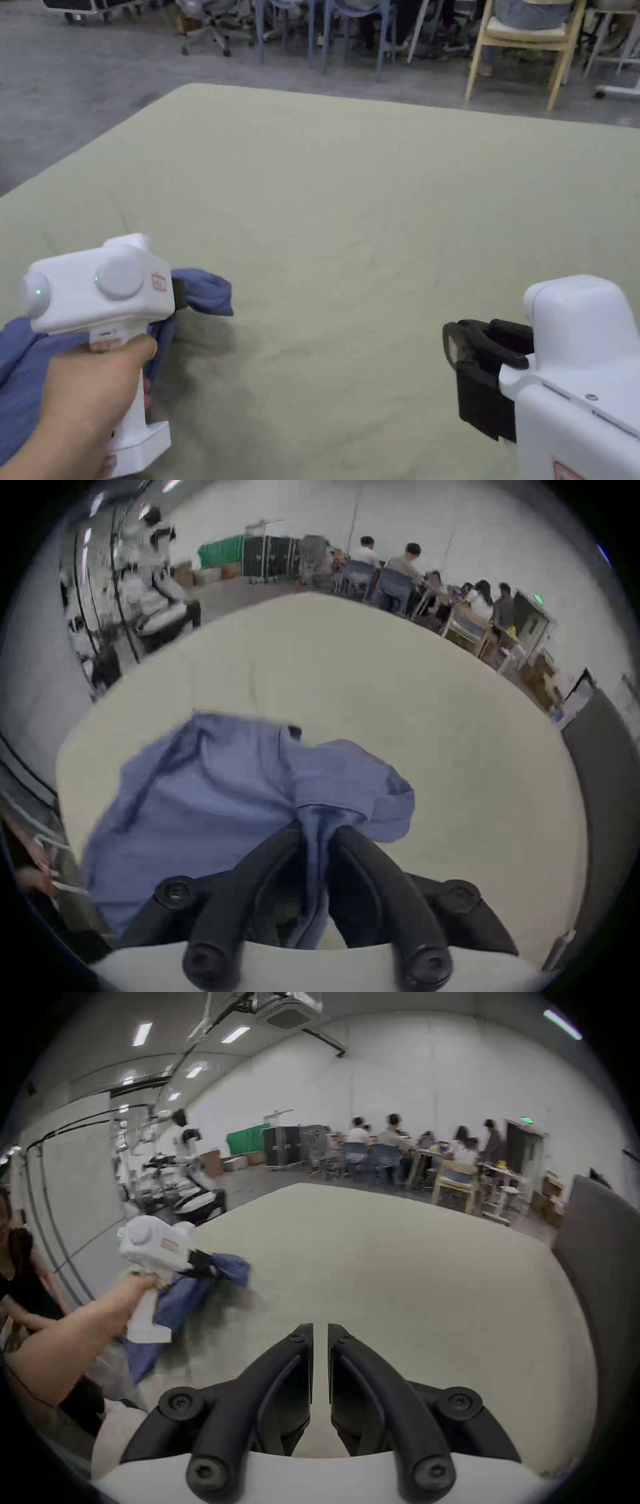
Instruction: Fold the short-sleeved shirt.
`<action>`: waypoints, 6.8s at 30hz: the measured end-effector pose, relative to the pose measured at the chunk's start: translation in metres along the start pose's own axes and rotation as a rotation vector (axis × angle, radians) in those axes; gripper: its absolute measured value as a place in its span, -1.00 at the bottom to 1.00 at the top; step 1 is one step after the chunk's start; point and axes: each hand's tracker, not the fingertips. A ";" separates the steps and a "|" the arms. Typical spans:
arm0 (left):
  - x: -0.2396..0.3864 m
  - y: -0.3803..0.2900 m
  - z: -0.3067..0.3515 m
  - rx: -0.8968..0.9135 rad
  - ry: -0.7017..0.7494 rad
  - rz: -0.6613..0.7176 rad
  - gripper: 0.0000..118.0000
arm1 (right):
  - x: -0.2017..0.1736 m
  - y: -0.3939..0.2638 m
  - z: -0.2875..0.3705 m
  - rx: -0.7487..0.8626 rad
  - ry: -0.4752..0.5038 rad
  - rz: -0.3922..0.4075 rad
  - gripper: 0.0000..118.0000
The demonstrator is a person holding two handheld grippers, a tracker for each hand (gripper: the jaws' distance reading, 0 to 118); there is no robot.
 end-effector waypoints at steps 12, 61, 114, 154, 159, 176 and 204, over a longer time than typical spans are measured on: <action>0.420 -0.128 0.124 -0.092 -0.638 -0.558 -0.85 | 0.160 -0.004 0.227 0.161 -0.537 -0.097 -0.82; 0.152 -0.080 -0.099 -0.187 -0.214 -0.291 1.00 | 0.165 -0.088 0.025 -0.133 -0.307 -0.235 -0.81; 0.150 0.213 0.222 0.424 -0.449 -0.134 -1.00 | 0.307 0.221 0.125 0.172 -0.672 0.008 -0.94; 0.215 0.198 -0.010 0.130 -0.256 -0.189 -1.00 | 0.383 0.158 -0.119 -0.162 -0.577 -0.158 -0.94; 0.194 0.092 -0.053 -0.072 -0.254 -0.259 -1.00 | 0.376 0.046 -0.129 -0.309 -0.503 -0.215 -0.94; 0.029 -0.087 0.071 -0.172 -0.435 -0.238 -1.00 | 0.287 -0.147 0.077 -0.364 -0.418 -0.245 -0.94; 0.008 -0.184 0.097 -0.241 -0.400 -0.168 1.00 | 0.264 -0.238 0.110 -0.661 -0.460 -0.320 1.00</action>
